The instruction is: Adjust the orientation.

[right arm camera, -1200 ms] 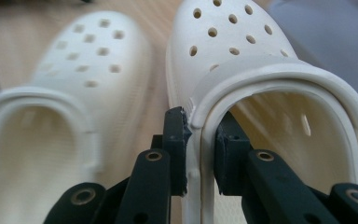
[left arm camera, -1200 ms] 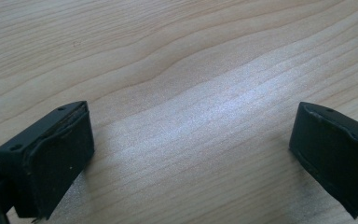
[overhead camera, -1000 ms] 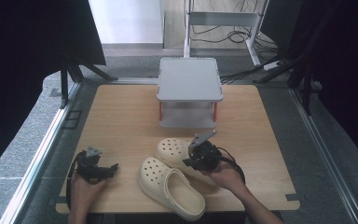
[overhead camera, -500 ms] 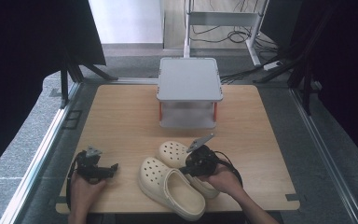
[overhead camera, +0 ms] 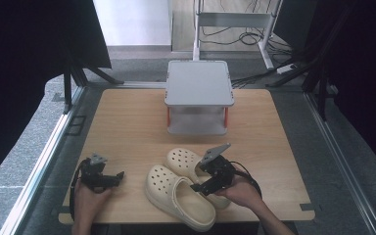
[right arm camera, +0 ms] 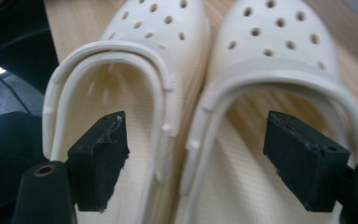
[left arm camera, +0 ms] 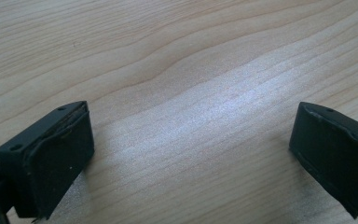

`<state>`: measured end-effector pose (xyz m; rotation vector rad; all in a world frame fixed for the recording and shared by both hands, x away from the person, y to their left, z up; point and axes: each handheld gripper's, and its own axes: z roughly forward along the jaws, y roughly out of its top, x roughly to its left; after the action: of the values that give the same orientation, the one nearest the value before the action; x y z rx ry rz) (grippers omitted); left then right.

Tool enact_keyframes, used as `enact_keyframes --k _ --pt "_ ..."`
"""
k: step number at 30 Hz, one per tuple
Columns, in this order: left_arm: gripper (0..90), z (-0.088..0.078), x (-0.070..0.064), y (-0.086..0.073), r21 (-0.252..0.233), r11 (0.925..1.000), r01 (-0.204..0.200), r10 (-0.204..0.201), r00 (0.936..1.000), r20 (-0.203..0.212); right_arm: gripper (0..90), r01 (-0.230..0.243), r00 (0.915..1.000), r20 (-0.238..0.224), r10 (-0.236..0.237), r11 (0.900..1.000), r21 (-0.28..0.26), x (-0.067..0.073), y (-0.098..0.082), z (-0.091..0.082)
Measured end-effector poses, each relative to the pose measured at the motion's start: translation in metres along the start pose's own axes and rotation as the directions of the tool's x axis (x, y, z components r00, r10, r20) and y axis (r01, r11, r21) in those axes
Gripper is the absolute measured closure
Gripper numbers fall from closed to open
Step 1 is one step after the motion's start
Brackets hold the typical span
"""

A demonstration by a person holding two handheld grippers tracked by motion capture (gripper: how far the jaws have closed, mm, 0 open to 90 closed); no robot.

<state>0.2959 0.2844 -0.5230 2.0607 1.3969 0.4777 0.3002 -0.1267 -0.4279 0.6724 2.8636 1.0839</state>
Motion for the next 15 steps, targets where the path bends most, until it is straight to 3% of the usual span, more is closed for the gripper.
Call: enact_keyframes --k 4,8,11,15 --pt "0.0 0.000 0.000 0.000 0.000 1.0000 -0.001 0.001 1.0000 -0.001 18.5 0.019 0.9998 0.000 -0.019 1.000 0.008 0.005 0.003 0.009" --pt "0.0 0.000 0.000 0.000 0.000 1.0000 -0.001 0.001 1.0000 0.000 14.2 0.008 1.0000 0.005 -0.008 0.999 0.044 0.007 0.006 0.025" --pt "0.0 0.000 0.000 0.000 0.000 1.0000 -0.001 0.001 1.0000 -0.001 15.8 0.009 0.9999 -0.010 -0.009 0.999 0.051 0.005 0.007 0.037" --pt "0.0 0.000 0.000 0.000 -0.001 1.0000 0.000 0.000 1.0000 0.000 20.8 0.005 0.9999 0.013 -0.006 0.998 0.063 0.004 0.009 0.048"
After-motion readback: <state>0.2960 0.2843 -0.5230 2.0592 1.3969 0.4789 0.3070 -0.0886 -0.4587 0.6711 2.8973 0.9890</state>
